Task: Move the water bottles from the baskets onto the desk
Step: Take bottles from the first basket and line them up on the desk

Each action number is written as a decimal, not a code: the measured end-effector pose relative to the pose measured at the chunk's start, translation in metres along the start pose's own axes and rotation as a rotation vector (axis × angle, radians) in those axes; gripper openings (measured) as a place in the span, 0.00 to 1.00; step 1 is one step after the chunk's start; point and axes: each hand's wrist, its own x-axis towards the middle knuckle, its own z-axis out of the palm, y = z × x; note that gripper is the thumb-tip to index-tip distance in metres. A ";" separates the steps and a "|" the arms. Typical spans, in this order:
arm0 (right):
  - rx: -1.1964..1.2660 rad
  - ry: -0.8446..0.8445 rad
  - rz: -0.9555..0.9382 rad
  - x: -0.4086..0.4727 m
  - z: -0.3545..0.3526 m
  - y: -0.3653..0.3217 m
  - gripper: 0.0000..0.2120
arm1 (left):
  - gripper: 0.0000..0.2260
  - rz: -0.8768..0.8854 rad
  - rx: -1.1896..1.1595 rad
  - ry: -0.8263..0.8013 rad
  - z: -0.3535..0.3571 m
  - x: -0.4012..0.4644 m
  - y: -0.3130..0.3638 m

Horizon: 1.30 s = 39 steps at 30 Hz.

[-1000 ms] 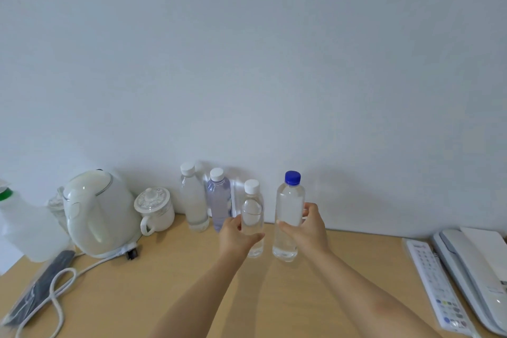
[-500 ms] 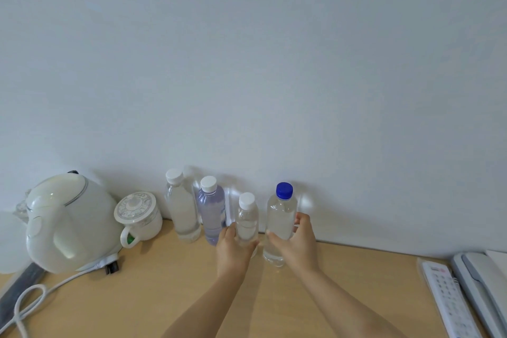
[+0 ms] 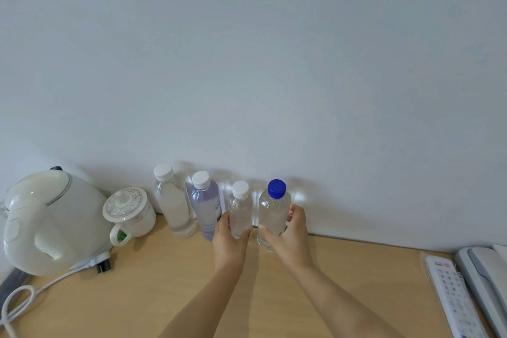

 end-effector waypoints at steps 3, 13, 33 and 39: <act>-0.019 -0.029 0.012 -0.001 -0.004 -0.002 0.30 | 0.20 -0.014 0.022 -0.015 0.000 -0.002 0.004; -0.231 0.163 -0.153 -0.024 -0.030 -0.028 0.29 | 0.18 0.013 0.275 -0.068 -0.023 -0.031 0.023; -0.877 -0.746 -0.798 -0.219 -0.015 -0.101 0.27 | 0.20 -0.069 0.902 0.141 -0.198 -0.261 -0.012; -0.854 -0.983 -0.933 -0.330 0.040 -0.121 0.30 | 0.18 -0.294 0.843 0.342 -0.286 -0.363 -0.061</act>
